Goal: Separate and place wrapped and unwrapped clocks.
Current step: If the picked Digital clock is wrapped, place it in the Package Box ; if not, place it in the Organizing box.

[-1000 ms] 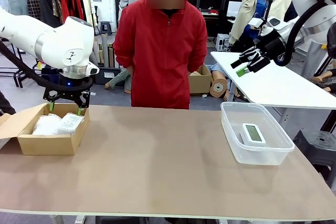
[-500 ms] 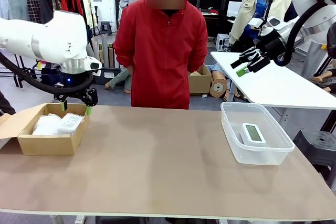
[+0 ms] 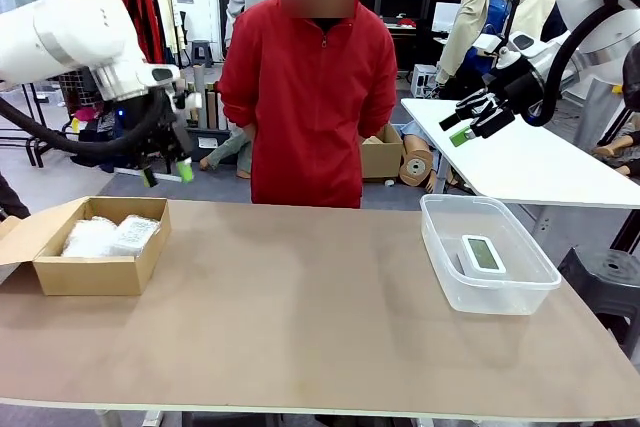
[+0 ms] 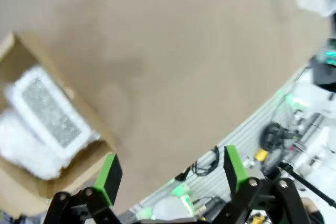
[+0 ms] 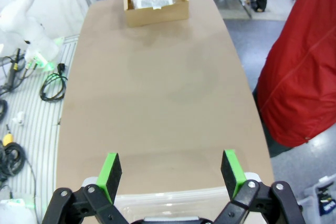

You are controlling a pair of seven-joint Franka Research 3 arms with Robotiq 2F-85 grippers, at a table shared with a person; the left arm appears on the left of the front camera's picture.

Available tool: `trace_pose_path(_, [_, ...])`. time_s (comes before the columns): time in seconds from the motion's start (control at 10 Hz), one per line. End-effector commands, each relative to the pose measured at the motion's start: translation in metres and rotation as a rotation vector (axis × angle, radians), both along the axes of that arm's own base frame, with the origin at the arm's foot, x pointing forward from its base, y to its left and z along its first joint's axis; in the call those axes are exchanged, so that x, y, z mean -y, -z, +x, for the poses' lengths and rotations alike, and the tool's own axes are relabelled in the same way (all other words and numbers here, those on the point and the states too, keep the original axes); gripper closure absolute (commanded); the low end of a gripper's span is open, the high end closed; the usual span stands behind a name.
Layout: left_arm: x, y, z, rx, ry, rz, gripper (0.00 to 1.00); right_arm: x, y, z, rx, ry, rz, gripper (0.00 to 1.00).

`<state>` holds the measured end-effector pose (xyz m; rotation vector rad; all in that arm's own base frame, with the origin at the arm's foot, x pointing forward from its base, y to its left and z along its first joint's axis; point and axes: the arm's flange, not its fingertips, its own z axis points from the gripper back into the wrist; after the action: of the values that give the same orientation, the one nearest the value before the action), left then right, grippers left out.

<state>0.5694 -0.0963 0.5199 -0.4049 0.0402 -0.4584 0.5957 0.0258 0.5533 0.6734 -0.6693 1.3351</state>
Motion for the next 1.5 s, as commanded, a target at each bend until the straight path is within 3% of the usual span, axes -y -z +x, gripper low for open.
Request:
trace_pose_path(0.0, [-0.009, -0.012, 0.012, 0.076, 0.089, -0.227, 0.00, -0.002, -0.002, -0.001, 0.009, 0.000, -0.013, 0.00])
trace_pose_path(0.2, [-0.013, -0.029, 0.012, 0.274, 0.140, -0.428, 0.00, -0.002, -0.002, -0.001, 0.009, 0.000, -0.013, 0.00])
trace_pose_path(0.4, [-0.016, -0.040, 0.010, 0.411, 0.191, -0.483, 0.00, -0.002, -0.002, -0.001, 0.009, 0.000, -0.013, 0.00])
trace_pose_path(0.5, [-0.015, -0.043, 0.011, 0.421, 0.178, -0.465, 0.00, -0.002, -0.002, -0.001, 0.009, 0.000, -0.013, 0.00])
trace_pose_path(0.6, [-0.011, -0.049, 0.024, 0.349, 0.136, -0.437, 0.00, -0.002, -0.002, -0.001, 0.009, 0.000, -0.013, 0.00])
trace_pose_path(1.0, [-0.010, -0.048, 0.024, 0.374, 0.147, -0.451, 0.00, -0.002, -0.002, -0.001, 0.009, 0.000, -0.013, 0.00])
trace_pose_path(1.1, [-0.010, -0.044, 0.021, 0.402, 0.287, -0.451, 0.00, -0.002, -0.002, -0.001, 0.009, 0.000, -0.013, 0.00])
trace_pose_path(1.4, [-0.015, -0.040, 0.004, 0.543, 0.556, -0.432, 0.00, -0.002, -0.002, -0.001, 0.009, 0.000, -0.013, 0.00])
